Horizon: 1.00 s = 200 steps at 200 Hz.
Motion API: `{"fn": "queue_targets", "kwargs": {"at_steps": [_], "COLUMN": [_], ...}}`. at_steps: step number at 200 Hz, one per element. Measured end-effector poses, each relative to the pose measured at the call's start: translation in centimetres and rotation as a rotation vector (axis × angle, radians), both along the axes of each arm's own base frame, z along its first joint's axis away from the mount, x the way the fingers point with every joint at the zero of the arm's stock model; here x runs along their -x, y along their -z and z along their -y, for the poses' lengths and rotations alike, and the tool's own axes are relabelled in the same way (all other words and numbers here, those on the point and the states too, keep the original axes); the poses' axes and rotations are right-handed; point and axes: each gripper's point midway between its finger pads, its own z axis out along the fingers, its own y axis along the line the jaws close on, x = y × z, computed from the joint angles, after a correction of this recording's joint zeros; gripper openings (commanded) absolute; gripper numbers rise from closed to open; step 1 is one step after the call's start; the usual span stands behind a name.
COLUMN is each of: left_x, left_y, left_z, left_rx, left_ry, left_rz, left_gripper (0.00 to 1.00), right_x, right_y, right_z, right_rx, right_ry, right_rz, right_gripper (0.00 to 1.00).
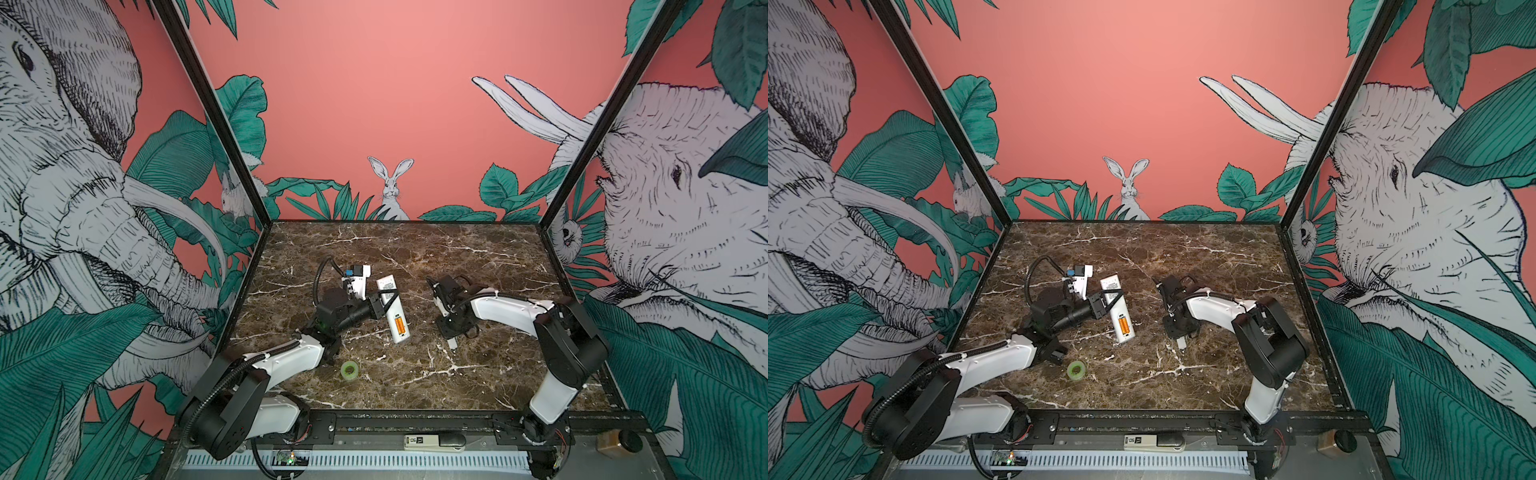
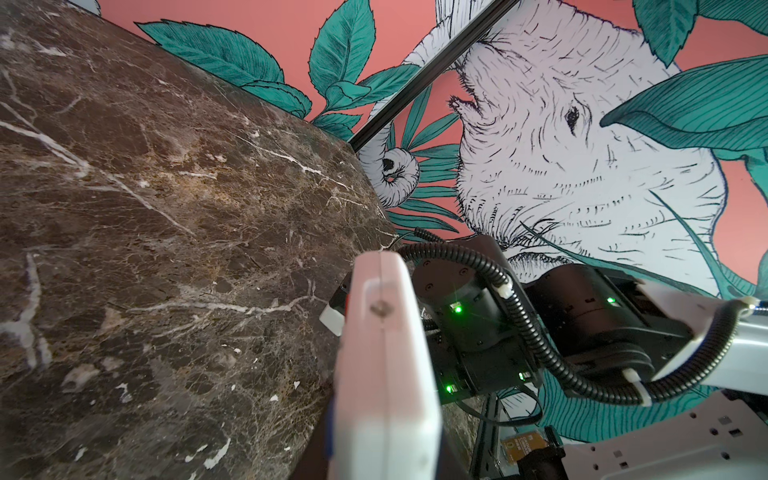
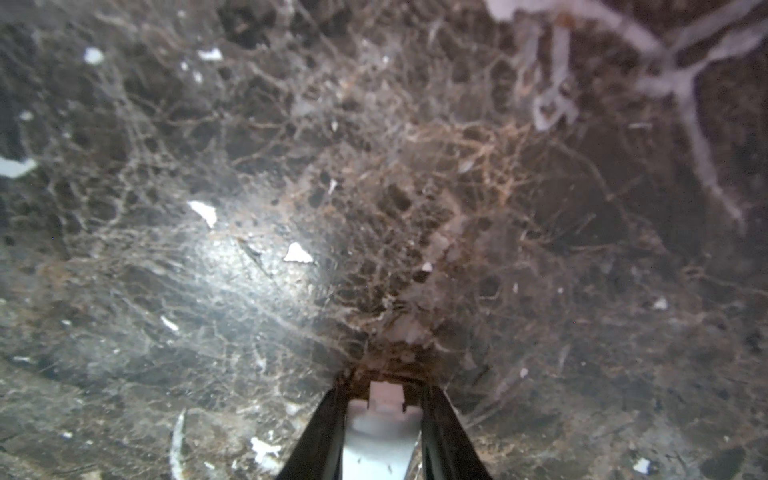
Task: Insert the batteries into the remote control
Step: 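Lower the right gripper and close it on the white battery cover, then lift the cover and carry it to the remote held by the left gripper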
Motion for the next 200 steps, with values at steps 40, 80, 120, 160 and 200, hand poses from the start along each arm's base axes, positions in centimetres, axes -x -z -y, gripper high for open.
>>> {"fn": "queue_targets", "kwargs": {"at_steps": [40, 80, 120, 160, 200], "left_x": [0.0, -0.1, -0.2, -0.4, -0.6], "left_y": [0.3, 0.4, 0.4, 0.5, 0.9], "left_z": [0.2, 0.2, 0.2, 0.1, 0.1], "left_rx": [0.000, 0.001, 0.000, -0.002, -0.001], "left_ry": [0.004, 0.001, -0.004, -0.018, -0.026], "left_rz": [-0.008, -0.008, -0.009, -0.011, -0.028], "left_gripper": [0.00, 0.00, 0.00, 0.00, 0.00], "right_x": [0.0, 0.2, 0.5, -0.3, -0.6], "right_y": [0.0, -0.1, -1.3, -5.5, -9.0], "right_z": [-0.1, -0.1, 0.0, -0.6, -1.3], "right_rx": [-0.004, -0.020, -0.059, -0.160, -0.277], "right_ry": [-0.001, -0.003, -0.004, -0.001, 0.003], "right_rz": [0.000, 0.008, 0.056, 0.189, 0.301], "right_gripper": [0.22, 0.16, 0.15, 0.13, 0.14]}}
